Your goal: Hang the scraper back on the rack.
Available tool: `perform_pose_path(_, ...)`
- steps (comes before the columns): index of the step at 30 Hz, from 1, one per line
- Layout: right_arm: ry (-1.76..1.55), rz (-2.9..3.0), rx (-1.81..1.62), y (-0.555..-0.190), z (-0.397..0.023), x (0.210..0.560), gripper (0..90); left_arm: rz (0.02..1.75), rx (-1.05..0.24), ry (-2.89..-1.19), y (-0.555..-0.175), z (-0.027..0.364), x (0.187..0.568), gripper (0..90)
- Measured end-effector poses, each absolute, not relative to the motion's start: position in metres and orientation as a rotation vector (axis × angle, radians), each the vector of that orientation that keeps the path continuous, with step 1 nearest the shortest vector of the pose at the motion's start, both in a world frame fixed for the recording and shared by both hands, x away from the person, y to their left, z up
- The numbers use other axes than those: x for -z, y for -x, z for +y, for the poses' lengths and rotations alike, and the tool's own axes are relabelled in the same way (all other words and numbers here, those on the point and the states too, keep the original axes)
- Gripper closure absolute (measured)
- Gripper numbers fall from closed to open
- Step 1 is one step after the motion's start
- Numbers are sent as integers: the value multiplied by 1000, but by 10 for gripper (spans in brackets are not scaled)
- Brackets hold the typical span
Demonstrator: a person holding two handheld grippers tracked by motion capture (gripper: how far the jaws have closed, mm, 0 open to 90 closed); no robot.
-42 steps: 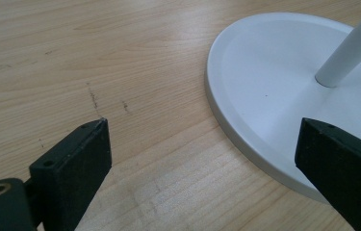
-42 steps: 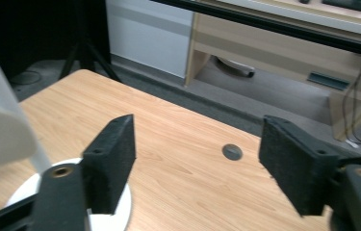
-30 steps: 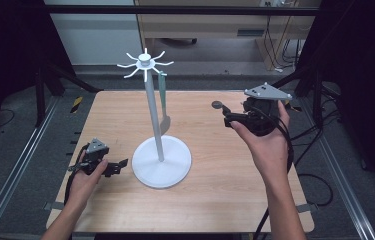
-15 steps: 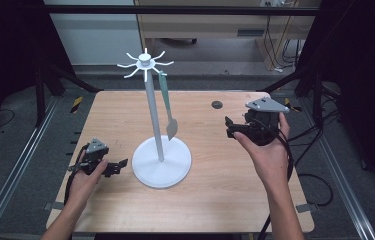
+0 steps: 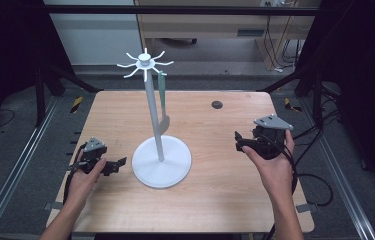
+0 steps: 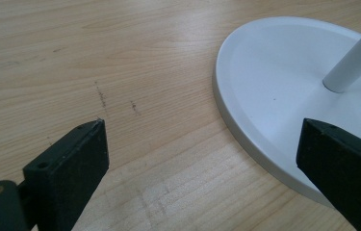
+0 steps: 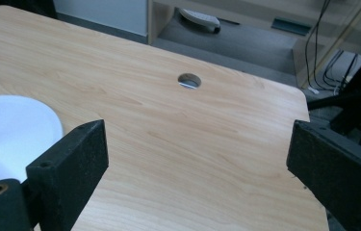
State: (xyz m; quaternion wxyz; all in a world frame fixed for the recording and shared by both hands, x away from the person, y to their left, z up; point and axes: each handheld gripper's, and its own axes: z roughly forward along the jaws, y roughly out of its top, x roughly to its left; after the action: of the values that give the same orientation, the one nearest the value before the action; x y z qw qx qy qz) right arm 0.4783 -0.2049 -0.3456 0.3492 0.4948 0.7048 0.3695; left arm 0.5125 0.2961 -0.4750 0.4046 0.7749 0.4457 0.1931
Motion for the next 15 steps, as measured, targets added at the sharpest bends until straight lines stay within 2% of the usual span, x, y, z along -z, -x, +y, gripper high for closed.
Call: perform_pose_path(15, -1400, 1795, -931, -481, -233, 388, 73, 1114, -479, -1967, -512, 294, 475, 42)
